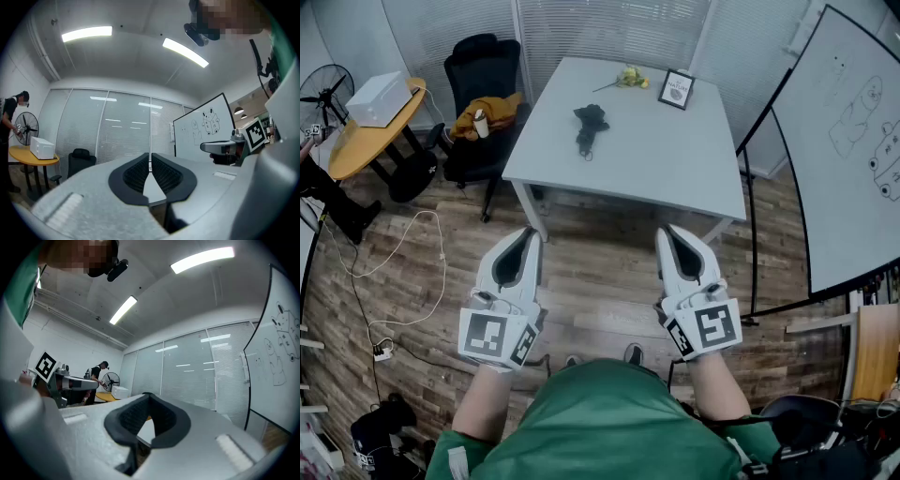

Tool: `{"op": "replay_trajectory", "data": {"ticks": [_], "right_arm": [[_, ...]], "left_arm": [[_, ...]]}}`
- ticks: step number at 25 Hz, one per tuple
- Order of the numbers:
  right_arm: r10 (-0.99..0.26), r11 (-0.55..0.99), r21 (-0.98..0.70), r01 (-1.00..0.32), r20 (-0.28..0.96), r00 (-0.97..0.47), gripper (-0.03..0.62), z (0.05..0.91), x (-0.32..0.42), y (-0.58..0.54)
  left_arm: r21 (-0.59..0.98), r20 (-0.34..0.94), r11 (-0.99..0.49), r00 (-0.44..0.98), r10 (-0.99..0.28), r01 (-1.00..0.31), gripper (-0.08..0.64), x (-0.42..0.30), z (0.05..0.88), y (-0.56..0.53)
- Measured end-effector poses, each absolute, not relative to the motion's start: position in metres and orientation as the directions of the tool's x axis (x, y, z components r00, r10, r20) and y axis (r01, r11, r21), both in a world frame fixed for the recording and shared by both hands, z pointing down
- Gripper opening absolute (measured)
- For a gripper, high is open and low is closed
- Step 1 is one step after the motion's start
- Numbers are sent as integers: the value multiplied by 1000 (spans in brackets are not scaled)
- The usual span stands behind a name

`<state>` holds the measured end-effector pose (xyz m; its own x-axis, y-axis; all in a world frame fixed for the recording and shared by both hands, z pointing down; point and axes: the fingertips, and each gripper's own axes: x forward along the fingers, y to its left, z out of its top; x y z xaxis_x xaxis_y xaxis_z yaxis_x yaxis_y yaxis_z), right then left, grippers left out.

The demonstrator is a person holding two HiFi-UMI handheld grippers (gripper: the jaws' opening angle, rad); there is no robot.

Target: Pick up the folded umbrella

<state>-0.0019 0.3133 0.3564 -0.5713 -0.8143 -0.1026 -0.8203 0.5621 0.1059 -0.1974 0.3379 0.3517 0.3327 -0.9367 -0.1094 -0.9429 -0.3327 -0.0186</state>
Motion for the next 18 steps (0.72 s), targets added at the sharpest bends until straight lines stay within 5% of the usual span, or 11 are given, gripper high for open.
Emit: {"op": "replay_trajectory", "data": {"ticks": [18], "right_arm": [[-845,530,58,-846,-38,-533,3,381,-8,268]], "left_arm": [[55,-90,-328,323,-942,-943,26,-237,384,289]]}}
